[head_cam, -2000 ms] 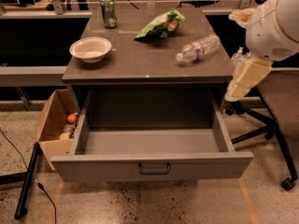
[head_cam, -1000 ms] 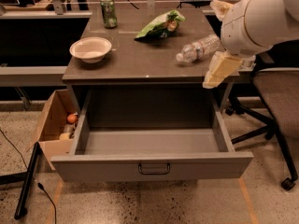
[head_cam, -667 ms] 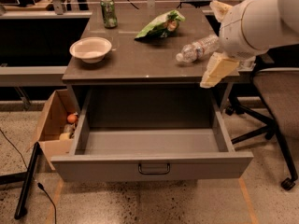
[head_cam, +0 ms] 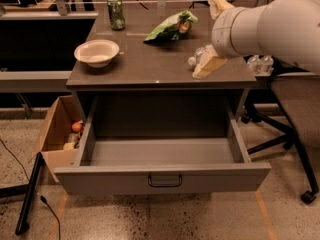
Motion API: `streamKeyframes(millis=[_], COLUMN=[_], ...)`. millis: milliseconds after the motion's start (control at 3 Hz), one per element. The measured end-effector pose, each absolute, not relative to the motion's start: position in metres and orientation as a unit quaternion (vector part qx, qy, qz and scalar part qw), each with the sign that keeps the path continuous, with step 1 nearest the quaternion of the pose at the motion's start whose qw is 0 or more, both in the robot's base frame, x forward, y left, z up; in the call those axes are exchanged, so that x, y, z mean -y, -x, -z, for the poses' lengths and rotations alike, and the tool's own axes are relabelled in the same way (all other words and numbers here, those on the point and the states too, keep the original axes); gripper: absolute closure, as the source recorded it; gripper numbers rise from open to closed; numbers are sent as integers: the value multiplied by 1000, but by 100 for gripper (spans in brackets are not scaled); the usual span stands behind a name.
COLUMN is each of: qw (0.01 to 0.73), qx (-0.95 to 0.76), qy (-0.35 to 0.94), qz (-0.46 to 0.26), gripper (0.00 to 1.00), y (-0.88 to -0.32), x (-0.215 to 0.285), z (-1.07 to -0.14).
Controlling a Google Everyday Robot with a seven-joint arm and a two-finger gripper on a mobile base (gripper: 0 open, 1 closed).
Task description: Place green rice chip bag into top drawer
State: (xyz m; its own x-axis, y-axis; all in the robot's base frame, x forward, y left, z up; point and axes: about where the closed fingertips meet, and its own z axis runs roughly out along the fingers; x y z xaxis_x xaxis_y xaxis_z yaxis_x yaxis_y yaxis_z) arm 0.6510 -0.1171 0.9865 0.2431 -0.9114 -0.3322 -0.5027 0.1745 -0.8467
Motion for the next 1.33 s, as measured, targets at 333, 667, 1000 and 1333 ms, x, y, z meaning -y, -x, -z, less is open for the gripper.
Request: streamKeyframes(millis=[333, 667, 1000, 1333], qw=[528, 548, 559, 569], qx=[-560, -548, -541, -536], qy=[601, 592, 587, 584], qz=[215, 222, 225, 218], gripper=[0, 0, 0, 0], y=[-694, -734, -766, -793], x=[114, 112, 115, 127], z=[-978, -971, -965, -964])
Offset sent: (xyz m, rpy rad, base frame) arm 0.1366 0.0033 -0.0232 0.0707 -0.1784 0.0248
